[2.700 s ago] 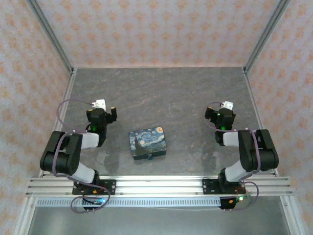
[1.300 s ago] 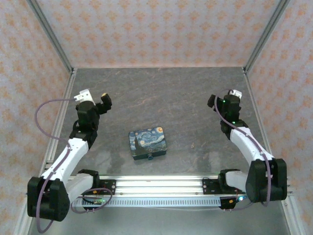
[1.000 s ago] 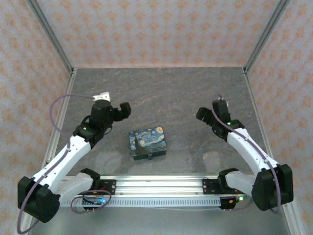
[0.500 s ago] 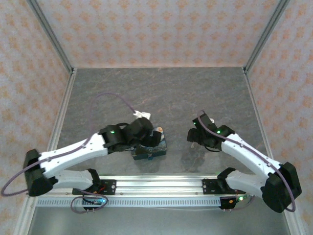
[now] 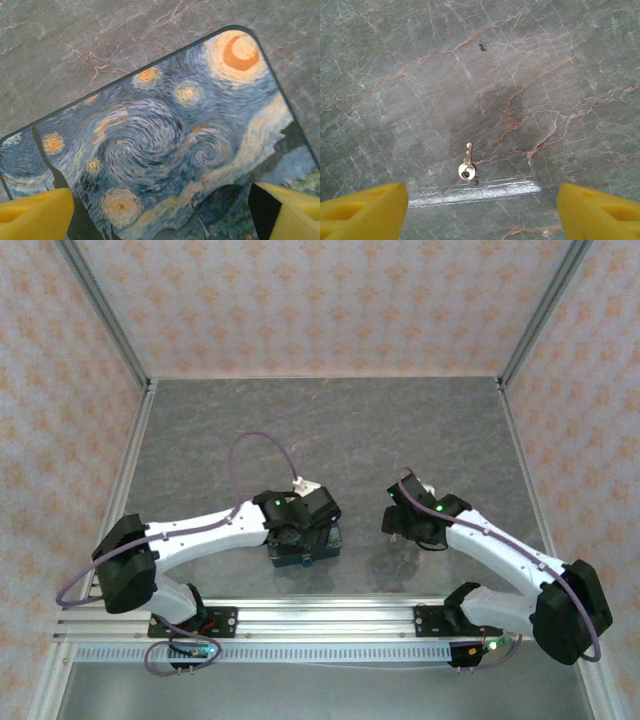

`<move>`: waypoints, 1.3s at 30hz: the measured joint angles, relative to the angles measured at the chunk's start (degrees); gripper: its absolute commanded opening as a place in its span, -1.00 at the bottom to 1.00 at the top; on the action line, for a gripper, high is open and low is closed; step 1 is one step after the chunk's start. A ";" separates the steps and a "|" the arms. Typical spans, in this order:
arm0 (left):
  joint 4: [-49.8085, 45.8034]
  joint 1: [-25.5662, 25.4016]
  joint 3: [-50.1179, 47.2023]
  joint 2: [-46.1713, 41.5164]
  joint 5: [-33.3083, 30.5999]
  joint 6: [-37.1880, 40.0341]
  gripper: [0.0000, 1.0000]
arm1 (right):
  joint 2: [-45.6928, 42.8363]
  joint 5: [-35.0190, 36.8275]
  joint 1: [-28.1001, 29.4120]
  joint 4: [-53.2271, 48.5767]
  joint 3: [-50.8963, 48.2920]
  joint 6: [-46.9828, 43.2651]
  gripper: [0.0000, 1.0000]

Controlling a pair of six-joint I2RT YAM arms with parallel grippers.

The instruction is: Unlock the padlock with the key

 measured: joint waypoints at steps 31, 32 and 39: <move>13.66 16.59 15.69 19.56 5.64 22.08 0.74 | 2.62 -3.39 0.02 0.07 -1.16 0.52 0.25; 13.81 16.87 16.52 20.15 5.88 22.93 0.75 | 3.13 -3.54 0.00 0.11 -1.18 0.59 0.22; 12.61 17.68 18.25 20.35 7.56 25.94 0.87 | 7.50 -4.22 0.02 0.98 -1.18 -0.37 -0.02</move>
